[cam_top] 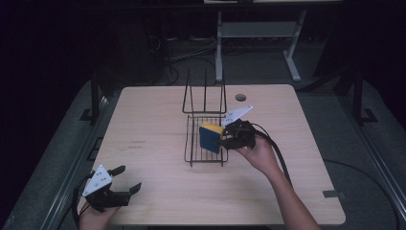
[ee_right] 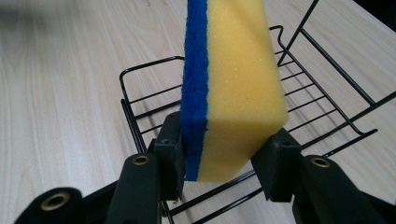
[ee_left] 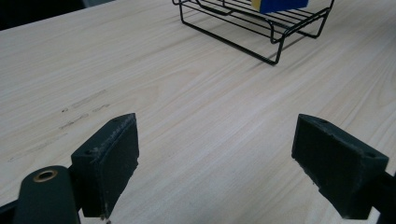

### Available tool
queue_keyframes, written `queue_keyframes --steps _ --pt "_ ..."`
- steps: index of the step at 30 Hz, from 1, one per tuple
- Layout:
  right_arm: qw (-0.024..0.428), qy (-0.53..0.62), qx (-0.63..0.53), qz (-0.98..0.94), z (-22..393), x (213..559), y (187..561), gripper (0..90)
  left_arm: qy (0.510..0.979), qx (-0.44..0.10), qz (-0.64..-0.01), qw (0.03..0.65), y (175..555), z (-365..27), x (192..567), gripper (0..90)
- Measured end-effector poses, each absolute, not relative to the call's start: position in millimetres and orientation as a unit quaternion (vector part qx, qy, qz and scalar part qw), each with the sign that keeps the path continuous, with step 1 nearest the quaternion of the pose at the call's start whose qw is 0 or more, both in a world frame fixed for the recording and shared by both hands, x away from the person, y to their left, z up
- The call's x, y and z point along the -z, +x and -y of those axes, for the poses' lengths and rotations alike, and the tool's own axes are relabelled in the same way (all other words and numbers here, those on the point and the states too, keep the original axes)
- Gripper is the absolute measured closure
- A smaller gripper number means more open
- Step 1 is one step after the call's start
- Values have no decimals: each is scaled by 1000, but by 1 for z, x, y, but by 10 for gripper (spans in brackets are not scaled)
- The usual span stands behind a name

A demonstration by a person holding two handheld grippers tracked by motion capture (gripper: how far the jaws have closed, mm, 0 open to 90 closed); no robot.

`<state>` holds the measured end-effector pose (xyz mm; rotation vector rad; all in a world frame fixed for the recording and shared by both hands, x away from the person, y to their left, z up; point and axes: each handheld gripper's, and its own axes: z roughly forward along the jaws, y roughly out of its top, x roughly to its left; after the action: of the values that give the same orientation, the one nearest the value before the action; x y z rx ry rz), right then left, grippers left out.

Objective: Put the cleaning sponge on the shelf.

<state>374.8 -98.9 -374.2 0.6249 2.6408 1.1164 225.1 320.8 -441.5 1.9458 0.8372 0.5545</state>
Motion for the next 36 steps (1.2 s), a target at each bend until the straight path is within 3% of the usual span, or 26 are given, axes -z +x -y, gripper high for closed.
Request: queue_keyframes --steps 14,19,36 --pt "100 214 -375 -897 91 381 383 559 790 -224 -340 458 226 -321 442 143" --pt "102 215 -367 -899 92 380 383 463 790 -224 -341 458 226 -321 442 143" --pt "99 217 -364 -900 105 371 380 308 789 -224 -343 458 226 -319 442 143"
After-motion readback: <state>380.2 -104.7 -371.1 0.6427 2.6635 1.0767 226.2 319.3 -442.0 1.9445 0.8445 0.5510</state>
